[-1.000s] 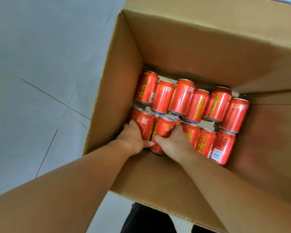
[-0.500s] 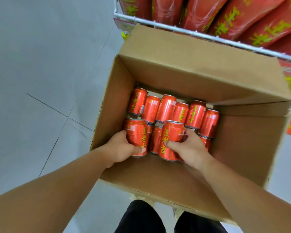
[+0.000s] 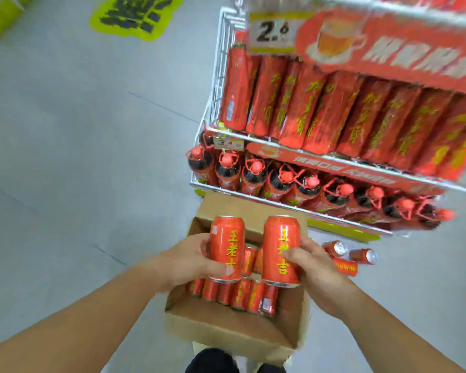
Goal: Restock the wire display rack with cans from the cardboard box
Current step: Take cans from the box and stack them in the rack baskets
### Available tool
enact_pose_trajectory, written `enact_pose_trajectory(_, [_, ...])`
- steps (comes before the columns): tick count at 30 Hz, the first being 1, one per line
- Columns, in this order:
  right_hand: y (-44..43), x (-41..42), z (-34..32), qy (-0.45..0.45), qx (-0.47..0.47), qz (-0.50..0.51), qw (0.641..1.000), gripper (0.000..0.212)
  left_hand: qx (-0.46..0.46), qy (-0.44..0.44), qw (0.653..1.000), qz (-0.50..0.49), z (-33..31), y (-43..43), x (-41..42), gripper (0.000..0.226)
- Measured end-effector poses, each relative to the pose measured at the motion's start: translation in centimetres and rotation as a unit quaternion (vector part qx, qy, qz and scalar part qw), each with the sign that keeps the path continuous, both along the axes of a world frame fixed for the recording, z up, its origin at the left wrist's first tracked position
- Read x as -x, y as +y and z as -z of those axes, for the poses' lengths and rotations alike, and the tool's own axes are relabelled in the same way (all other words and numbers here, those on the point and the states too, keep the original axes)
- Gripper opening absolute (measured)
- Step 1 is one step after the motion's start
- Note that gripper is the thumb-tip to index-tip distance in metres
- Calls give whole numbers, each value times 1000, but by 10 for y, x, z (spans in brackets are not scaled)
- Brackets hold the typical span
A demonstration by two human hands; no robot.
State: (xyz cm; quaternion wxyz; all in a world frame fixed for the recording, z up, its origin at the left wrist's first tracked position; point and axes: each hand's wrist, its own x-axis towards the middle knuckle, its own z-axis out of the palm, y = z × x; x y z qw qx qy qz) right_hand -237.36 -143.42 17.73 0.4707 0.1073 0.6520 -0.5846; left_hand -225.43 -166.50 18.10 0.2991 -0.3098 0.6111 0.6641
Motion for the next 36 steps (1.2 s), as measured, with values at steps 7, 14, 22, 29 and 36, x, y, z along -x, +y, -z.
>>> enact_pose_trajectory(7, [6,9,-178,63,74,24,995,48,18,108,994,3,-176,-5,14,59])
enact_pose_trajectory(14, [-1,20,-337,177,62,29,982,48,25,190,981,31,-329,-10,45,79])
enact_pose_trajectory(22, [-8,44,-468,289,68,63,953,53,48,294,953,50,-461,-13,96,69])
enact_pose_trajectory(29, [-2,94,-549,354,83,86,928,56,45,356,933,-8,-547,13,154,38])
enact_pose_trajectory(36, [25,184,-604,424,72,96,898,44,111,391,909,-91,-600,33,239,82])
